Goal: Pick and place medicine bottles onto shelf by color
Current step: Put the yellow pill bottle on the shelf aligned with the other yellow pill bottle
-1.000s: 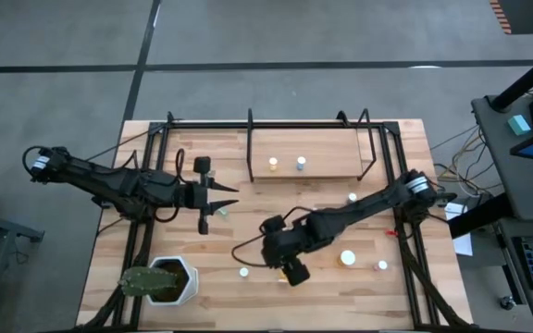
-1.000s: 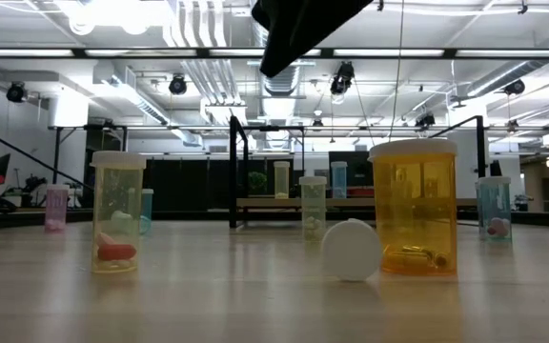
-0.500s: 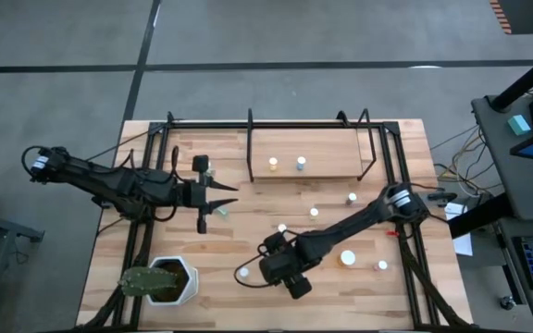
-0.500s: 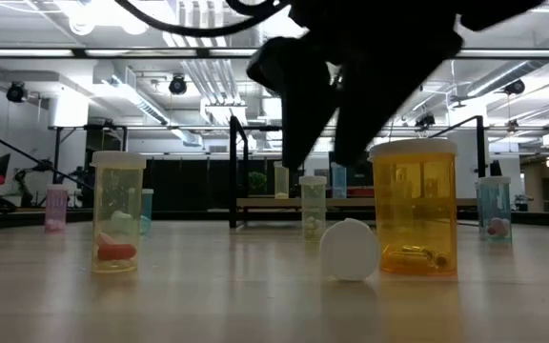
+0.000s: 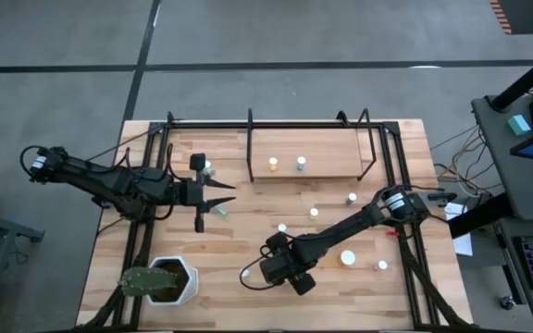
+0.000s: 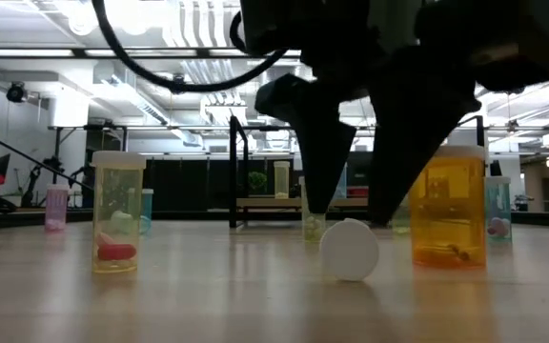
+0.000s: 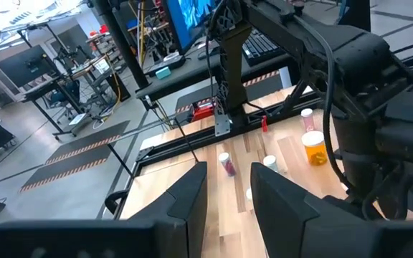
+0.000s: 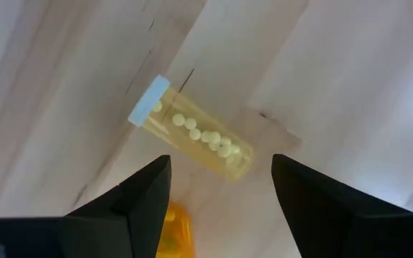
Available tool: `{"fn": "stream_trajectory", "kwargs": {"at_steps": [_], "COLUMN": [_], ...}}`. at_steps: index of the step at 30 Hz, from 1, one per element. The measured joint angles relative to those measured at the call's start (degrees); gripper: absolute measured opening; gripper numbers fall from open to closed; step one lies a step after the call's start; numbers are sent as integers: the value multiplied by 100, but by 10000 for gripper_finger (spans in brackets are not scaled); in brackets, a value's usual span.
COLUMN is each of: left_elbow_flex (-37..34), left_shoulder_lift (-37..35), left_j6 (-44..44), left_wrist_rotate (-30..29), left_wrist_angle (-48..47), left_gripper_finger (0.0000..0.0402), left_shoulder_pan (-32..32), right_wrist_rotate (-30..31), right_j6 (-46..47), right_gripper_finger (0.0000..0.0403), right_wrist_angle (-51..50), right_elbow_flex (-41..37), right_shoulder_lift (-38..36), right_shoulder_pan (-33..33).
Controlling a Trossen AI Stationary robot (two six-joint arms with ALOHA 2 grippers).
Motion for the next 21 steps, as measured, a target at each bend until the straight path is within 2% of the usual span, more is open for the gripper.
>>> {"fn": "stream_trajectory", "kwargs": {"at_steps": [11,21], "left_elbow_flex": [0,0], "left_shoulder_lift": [0,0], "left_j6": [4,2], "left_wrist_rotate": [0,0], "left_wrist_angle": [-6,-2], "left_gripper_finger": [91,91], "left_shoulder_pan": [0,2], "right_wrist_rotate": [-3,-109], "right_j6": [-705,-787], "right_gripper_finger": [204,133], "right_wrist_angle": [320,375], "right_elbow_flex": [-7,-7], "right_shoulder_lift": [220,242], "right_shoulder_pan": [2,0]}}
